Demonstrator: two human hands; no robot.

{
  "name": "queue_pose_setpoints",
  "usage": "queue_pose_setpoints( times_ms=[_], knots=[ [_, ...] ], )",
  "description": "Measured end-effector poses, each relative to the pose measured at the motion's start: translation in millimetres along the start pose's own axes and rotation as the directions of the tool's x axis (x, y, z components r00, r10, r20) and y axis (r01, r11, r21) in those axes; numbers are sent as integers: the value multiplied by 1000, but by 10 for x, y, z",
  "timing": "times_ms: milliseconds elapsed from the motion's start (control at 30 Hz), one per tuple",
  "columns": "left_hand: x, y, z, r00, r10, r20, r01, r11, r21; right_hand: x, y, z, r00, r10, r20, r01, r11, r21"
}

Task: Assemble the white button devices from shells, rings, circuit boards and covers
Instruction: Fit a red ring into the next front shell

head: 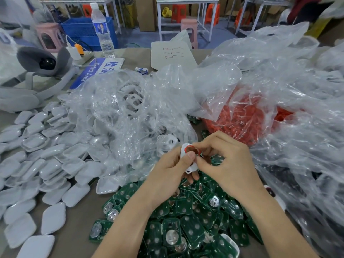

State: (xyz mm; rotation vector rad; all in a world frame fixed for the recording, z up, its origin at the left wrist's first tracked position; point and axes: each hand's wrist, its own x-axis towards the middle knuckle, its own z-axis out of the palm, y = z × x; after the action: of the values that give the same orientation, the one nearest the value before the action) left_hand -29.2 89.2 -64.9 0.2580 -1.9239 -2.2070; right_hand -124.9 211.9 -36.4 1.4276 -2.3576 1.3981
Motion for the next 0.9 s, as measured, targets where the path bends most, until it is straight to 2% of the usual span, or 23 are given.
queue_pose_setpoints(
  times_ms=[400,600,667,767,900],
  knots=[
    [2,-17,-19,1000,-20,1,20,1000,-21,0,17,-10,999,13,40,-13,1000,-9],
    [4,-49,-39,1000,-1,-16,0,999,-42,9,60,2,991,117,59,-123,987,106],
    [4,-43,-40,1000,13,-1,-13,998,-59,16,72,-1,974,214,73,-225,938,265],
    [9,-24,-24,999,26,33,-23,995,-101,37,106,-28,917,356,181,-395,734,553],
    [2,-5,-16,999,32,21,-28,988,-150,31,139,-36,860,370,352,-509,573,642]
  ],
)
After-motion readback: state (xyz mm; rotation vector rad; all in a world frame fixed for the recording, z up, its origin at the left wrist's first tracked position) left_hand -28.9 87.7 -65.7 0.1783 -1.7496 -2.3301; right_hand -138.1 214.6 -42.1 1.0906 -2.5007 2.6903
